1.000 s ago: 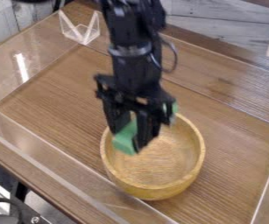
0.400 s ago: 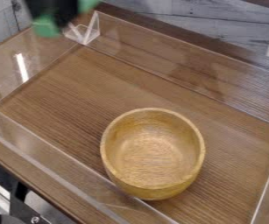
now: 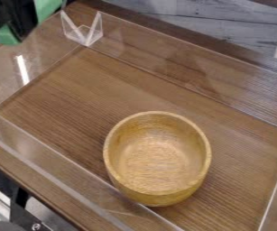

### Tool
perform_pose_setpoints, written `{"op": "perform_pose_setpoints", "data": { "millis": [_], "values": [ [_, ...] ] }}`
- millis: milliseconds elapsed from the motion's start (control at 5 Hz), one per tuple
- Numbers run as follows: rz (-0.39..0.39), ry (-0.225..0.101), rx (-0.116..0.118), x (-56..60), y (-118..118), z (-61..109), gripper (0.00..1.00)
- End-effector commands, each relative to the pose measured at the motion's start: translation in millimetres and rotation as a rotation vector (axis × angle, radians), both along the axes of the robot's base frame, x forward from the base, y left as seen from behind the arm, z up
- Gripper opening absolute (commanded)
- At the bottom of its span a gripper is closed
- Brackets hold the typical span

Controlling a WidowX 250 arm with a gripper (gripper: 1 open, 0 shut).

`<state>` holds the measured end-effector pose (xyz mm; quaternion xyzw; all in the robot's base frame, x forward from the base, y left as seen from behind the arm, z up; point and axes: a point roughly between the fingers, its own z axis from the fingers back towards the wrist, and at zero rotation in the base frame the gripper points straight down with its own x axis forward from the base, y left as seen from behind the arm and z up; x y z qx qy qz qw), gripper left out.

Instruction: Remove the green block from inside the brown bowl and put it on the table

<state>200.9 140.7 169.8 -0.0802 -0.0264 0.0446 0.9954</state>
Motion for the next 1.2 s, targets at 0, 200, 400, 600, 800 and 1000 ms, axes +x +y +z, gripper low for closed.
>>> {"op": "perform_pose_setpoints", "data": {
  "millis": [0, 200, 400, 600, 800, 1000],
  "values": [
    [-0.033, -0.041, 0.015, 6.0, -3, 5.9, 0.0],
    [-0.036, -0.046, 0.006, 8.1, -3, 3.7, 0.0],
    [-0.038, -0.051, -0.003, 10.3, -3, 1.2, 0.0],
    [-0.045, -0.057, -0.012, 12.8, -4, -2.5, 0.0],
    [-0.076, -0.059, -0.018, 16.6, -11, -11.3, 0.0],
    [-0.116, -0.054, -0.026, 18.6, -27, -17.7, 0.0]
  ]
}}
